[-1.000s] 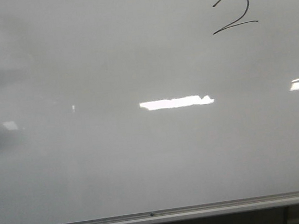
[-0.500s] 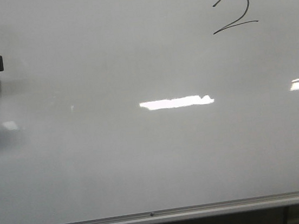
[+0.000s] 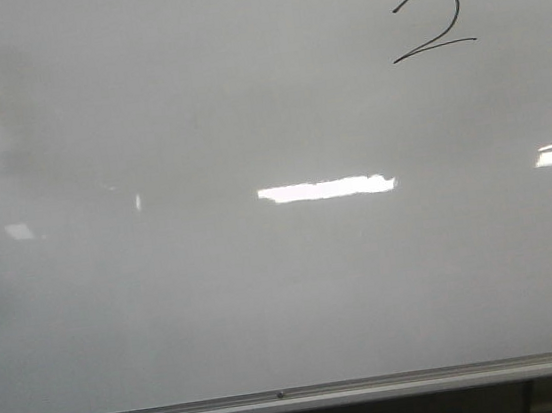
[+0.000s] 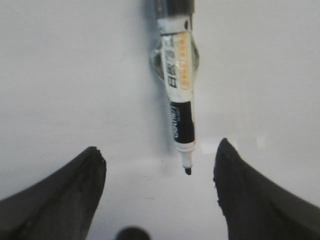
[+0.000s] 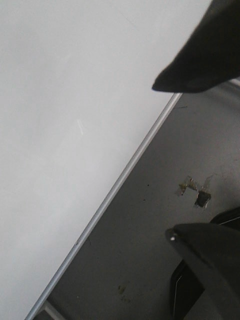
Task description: Write number 2 on whiteboard
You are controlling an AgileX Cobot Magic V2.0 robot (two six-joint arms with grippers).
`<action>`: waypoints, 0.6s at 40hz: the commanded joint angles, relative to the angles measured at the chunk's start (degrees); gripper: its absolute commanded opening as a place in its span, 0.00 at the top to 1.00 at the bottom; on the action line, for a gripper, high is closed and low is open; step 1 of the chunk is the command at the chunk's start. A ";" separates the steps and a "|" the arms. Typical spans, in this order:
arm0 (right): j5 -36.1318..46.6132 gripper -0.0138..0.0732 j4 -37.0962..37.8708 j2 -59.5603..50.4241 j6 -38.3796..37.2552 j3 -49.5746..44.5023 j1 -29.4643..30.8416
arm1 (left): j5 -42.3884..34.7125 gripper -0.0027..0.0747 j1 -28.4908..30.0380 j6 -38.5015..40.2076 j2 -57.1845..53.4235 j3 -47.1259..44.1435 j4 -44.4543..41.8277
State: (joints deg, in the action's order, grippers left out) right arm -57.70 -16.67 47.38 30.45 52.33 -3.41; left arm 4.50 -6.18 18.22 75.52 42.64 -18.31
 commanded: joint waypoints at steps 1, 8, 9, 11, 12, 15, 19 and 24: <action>1.19 0.20 0.36 -0.59 -6.94 4.08 0.35 | 6.67 0.37 0.04 -0.17 -6.91 4.15 -1.17; -2.60 0.20 5.81 -0.59 -17.66 6.62 0.35 | 24.37 0.37 -1.23 -1.82 -15.84 9.04 -1.03; -3.13 0.20 6.90 -0.59 -19.23 6.62 0.35 | 27.06 0.37 -1.95 -3.12 -17.19 9.80 -0.61; -4.53 0.20 8.54 -0.59 -21.54 6.62 0.35 | 31.53 0.37 -3.36 -5.93 -19.38 11.06 0.46; -5.47 0.20 9.13 -0.59 -22.29 6.62 0.35 | 33.46 0.37 -3.97 -7.05 -20.25 11.82 1.11; -7.23 0.20 10.95 -1.03 -24.89 6.56 0.35 | 40.16 0.37 -6.07 -7.76 -23.33 13.31 3.57; -7.25 0.20 12.16 -3.42 -27.09 6.42 0.35 | 46.39 0.37 -8.43 -7.76 -27.58 13.85 6.59; -7.27 0.20 12.62 -8.25 -27.80 6.09 0.35 | 48.42 0.37 -9.55 -7.76 -32.37 13.85 9.03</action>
State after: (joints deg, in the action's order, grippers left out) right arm -67.22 -4.76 41.99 3.37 57.07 -3.41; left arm 54.51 -14.93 10.63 45.67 54.36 -10.43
